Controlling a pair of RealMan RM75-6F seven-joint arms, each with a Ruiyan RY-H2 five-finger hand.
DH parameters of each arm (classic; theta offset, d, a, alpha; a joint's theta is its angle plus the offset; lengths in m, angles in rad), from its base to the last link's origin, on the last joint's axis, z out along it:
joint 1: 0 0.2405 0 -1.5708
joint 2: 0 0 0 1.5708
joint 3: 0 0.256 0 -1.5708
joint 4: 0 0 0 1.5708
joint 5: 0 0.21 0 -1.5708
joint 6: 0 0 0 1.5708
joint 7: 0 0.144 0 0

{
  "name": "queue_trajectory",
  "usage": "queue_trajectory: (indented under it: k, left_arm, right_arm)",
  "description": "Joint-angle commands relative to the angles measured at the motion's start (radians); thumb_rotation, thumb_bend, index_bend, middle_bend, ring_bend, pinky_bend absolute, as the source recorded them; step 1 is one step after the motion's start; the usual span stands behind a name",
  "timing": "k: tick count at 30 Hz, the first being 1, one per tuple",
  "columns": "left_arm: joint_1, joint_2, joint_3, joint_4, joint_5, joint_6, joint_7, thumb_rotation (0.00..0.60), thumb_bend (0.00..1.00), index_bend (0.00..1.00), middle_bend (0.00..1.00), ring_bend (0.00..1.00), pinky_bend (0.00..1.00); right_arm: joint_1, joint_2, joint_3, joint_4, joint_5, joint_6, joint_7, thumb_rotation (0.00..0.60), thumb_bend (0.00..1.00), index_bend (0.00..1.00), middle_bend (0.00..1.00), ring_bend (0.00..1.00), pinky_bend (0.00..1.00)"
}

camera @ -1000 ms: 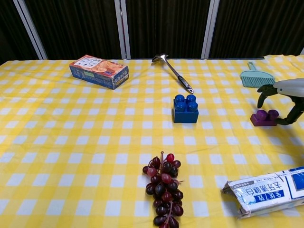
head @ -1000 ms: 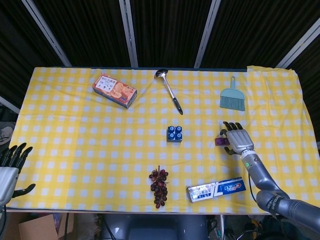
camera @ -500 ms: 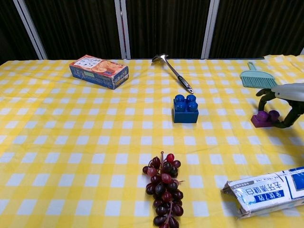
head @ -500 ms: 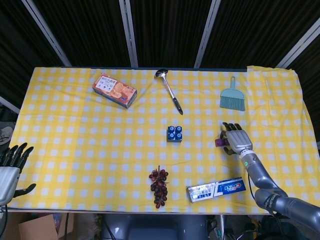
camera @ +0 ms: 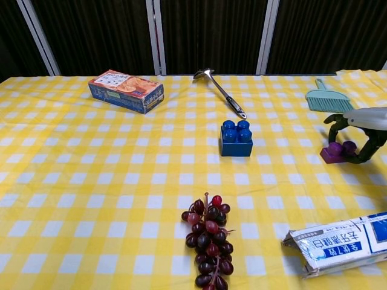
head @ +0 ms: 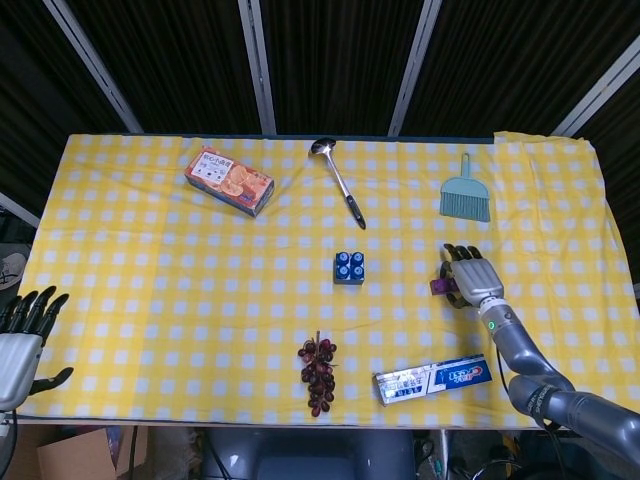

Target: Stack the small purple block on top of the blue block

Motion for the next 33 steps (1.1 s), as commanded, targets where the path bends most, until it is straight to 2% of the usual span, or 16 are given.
queue_trajectory:
  k: [1,21,29,33]
  left_arm:
    - [-0.001,-0.003,0.0,-0.002,-0.002,-0.003,0.007,0.6,0.0,0.04,0.0,0.0,0.04]
    - [-0.007,-0.013,0.001,-0.001,-0.012,-0.009,0.026,0.6,0.0,0.04,0.0,0.0,0.04]
    - [-0.004,-0.011,0.005,-0.002,-0.004,-0.004,0.021,0.6,0.0,0.04,0.0,0.0,0.04]
    - [-0.004,-0.01,0.006,-0.004,-0.004,-0.005,0.016,0.6,0.0,0.04,0.0,0.0,0.04]
  right_arm:
    - [0.002,-0.004,0.0,0.005,-0.005,0.001,0.007,0.6,0.44,0.42,0.0,0.01,0.0]
    - [0.006,-0.004,-0.006,0.025,-0.023,-0.002,0.039,0.6,0.44,0.45,0.0,0.01,0.0]
    - [0.005,0.003,-0.007,0.013,-0.027,0.012,0.034,0.6,0.44,0.54,0.0,0.01,0.0]
    - [0.001,0.008,-0.006,-0.006,-0.04,0.037,0.031,0.6,0.44,0.56,0.0,0.01,0.0]
